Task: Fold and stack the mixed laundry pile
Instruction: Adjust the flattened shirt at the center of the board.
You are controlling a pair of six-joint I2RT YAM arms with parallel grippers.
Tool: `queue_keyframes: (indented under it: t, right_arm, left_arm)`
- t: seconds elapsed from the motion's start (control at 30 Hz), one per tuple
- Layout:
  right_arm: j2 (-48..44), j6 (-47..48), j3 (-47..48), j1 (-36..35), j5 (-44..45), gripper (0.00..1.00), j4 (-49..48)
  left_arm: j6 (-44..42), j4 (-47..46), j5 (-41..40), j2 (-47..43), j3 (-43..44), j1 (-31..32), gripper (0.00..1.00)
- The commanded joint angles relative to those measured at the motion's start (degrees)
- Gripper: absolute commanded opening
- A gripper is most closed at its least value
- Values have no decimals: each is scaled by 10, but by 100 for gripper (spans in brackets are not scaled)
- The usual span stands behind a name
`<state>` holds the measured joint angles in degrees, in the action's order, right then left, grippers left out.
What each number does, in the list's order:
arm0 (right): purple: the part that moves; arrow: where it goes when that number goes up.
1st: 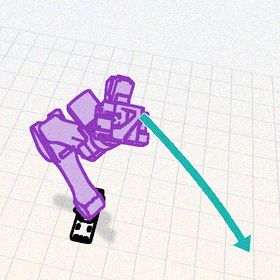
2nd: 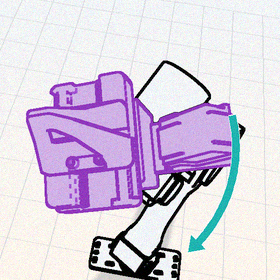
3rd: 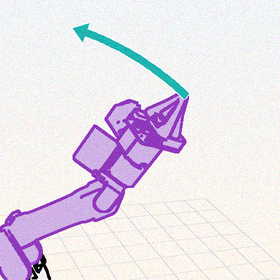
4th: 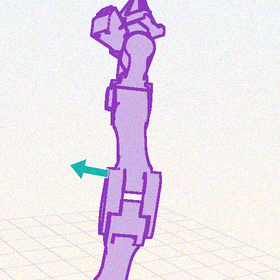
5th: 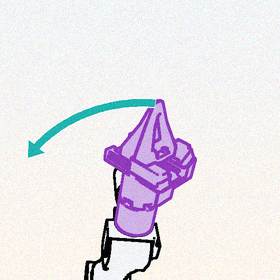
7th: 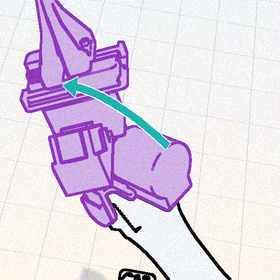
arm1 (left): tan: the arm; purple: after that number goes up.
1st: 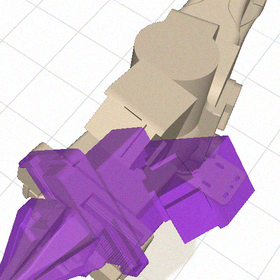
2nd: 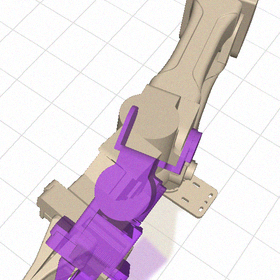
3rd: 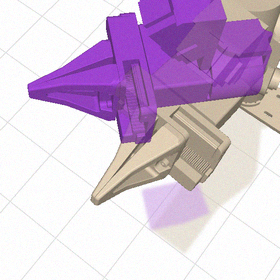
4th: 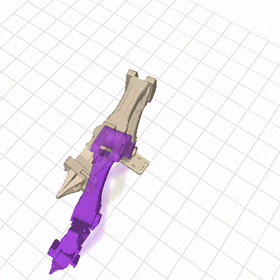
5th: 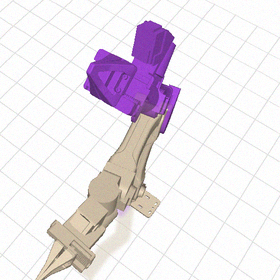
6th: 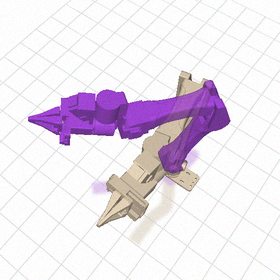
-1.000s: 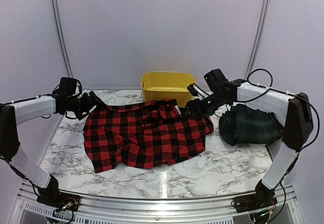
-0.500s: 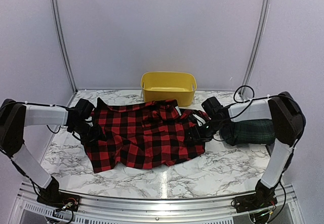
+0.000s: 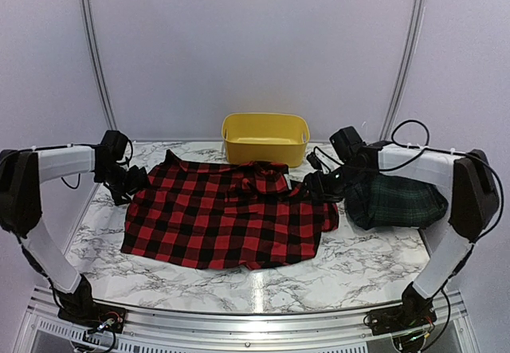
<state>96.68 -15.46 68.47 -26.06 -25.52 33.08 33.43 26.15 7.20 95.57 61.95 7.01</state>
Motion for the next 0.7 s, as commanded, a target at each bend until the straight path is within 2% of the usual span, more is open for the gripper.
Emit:
queue_keyframes:
  t: [0.0,0.1,0.2,0.3,0.43,0.53,0.67]
  right_arm:
    - [-97,-42,-36,-30,5,77,51]
    - [-154,-121,-113,-99,3,81,23]
    - [-178,-182,-179,-154,15,82,-5]
    - [-185,-224,-229,-179,21,82,-30]
    - [-165,-236,-273,-200,62,84,-69]
    - [-126,-223,-268,-215,110,84,-77]
    - [-99,-226,-260,-217,103,83,-123]
  left_arm:
    - [-5,58,16,-135,-59,6,99]
    - [17,67,48,-204,-116,20,99]
    - [40,78,52,-236,-160,81,99]
    - [81,80,53,-253,-200,152,99]
    - [106,80,48,-265,-241,182,99]
    - [86,74,46,-254,-228,194,95]
    - [-36,54,63,-192,-157,270,90]
